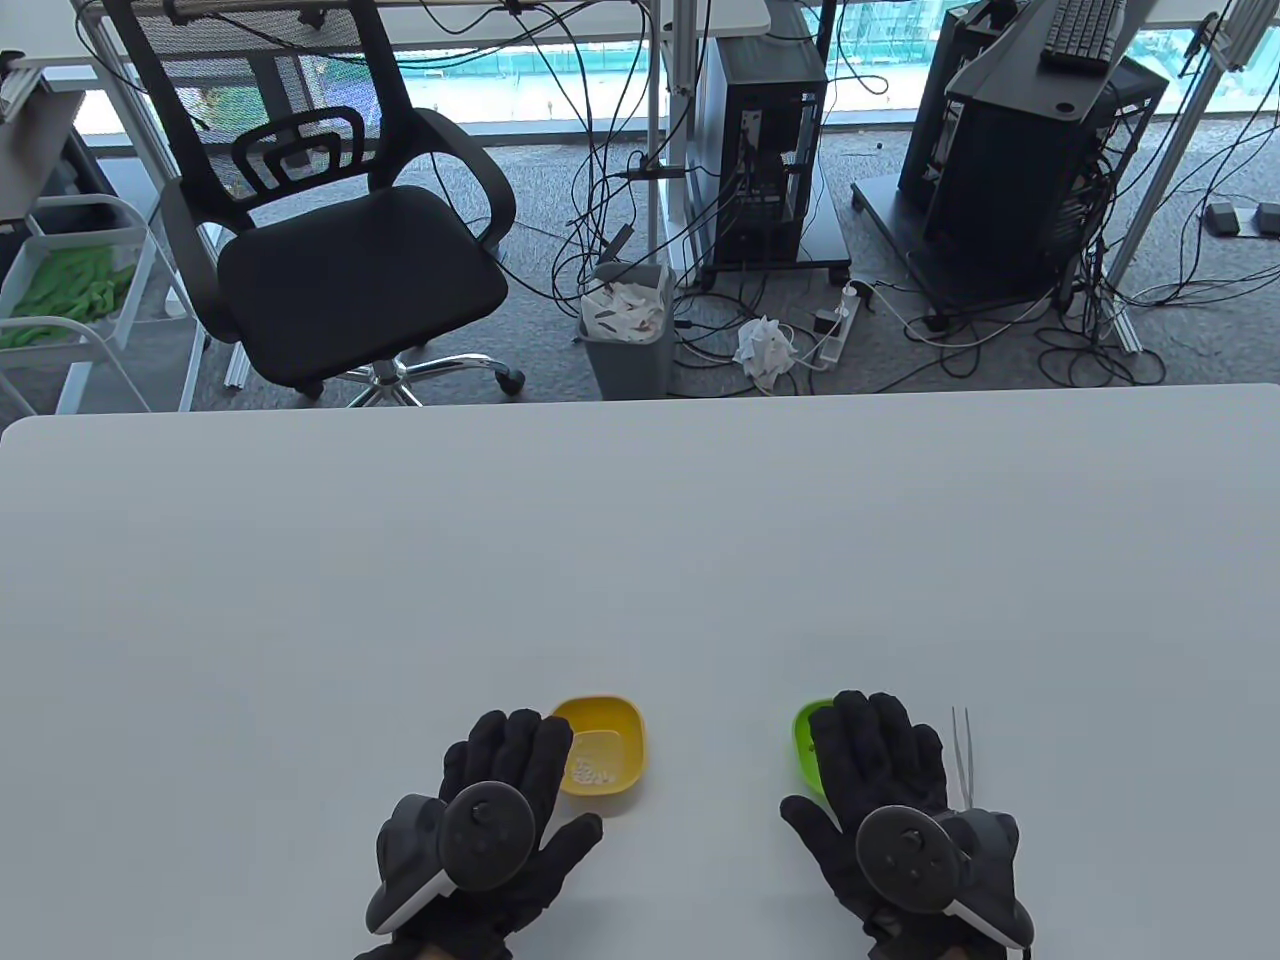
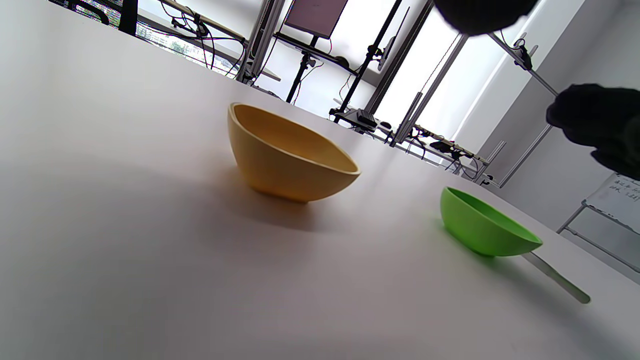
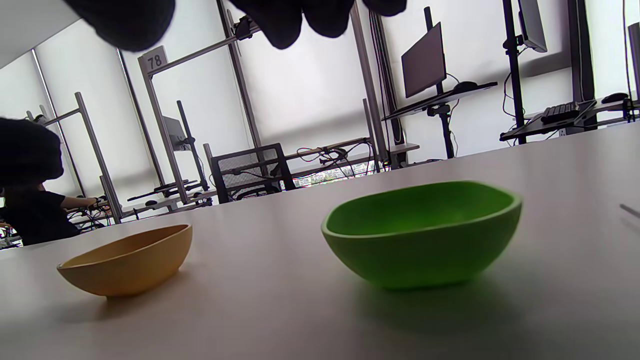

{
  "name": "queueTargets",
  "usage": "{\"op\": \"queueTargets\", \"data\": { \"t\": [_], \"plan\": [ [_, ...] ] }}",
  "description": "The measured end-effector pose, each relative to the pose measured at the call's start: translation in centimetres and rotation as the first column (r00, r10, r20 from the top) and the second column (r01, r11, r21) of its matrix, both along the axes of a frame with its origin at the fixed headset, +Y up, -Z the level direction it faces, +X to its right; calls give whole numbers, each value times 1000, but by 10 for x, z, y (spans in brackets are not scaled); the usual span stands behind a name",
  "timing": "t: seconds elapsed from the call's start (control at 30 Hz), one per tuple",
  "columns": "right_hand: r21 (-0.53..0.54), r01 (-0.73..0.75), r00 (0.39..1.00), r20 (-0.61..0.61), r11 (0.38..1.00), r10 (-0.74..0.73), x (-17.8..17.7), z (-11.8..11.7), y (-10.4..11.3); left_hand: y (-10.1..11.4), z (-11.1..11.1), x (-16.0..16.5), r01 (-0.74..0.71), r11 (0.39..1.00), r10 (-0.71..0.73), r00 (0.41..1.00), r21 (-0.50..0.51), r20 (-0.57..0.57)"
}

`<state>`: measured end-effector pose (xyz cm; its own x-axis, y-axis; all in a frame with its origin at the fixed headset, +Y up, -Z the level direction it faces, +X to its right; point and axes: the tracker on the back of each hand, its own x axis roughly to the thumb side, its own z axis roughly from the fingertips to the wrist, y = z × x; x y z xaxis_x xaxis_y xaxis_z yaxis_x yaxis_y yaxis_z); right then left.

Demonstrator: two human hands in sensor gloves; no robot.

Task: Pick mung beans with tweezers into small dish

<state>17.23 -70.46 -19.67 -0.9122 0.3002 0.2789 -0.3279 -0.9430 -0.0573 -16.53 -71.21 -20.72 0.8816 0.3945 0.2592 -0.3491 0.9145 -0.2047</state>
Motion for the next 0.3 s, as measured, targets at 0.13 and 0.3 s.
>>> {"op": "queueTargets", "data": {
  "t": [0.13,0.3],
  "plan": [
    [-5,9,1000,4,1000,-9,0,1,0,0,0,1,8,1000,-8,1000,1,3],
    [-21,5,1000,-7,1000,-5,-2,1,-2,0,0,1,11,1000,-11,1000,1,4]
  ]
}}
